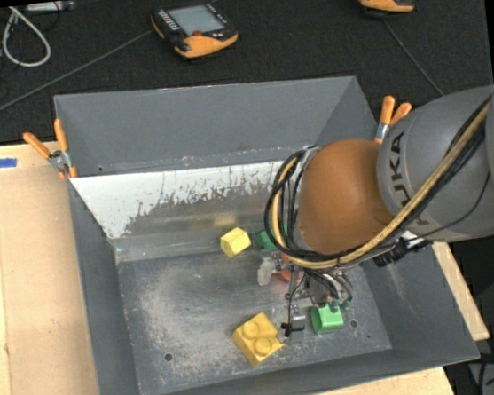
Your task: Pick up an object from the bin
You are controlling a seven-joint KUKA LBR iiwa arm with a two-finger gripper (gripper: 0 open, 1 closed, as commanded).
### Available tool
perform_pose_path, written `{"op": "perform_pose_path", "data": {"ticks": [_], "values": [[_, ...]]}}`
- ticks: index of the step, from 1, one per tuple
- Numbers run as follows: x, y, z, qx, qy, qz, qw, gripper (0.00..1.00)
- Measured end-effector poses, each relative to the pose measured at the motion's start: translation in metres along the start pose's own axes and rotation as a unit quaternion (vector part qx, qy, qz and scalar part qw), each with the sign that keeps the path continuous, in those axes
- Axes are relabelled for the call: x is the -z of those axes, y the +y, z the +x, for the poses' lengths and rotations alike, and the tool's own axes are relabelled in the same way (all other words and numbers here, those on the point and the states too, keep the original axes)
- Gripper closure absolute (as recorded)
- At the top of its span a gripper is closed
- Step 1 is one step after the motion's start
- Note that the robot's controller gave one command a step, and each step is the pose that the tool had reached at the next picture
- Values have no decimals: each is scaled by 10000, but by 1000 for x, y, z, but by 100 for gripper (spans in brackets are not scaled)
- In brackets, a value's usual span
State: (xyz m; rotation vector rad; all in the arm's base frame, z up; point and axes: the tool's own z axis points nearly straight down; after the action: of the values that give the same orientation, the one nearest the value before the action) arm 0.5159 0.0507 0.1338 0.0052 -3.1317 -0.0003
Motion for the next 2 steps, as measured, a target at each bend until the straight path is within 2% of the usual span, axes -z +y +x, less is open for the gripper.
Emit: {"op": "perform_pose_path", "data": {"ticks": [1,2], "values": [[4,0,-2,-12,-39,-2,10000,0],[-63,25,35,841,-57,-6,9964,0]]}}
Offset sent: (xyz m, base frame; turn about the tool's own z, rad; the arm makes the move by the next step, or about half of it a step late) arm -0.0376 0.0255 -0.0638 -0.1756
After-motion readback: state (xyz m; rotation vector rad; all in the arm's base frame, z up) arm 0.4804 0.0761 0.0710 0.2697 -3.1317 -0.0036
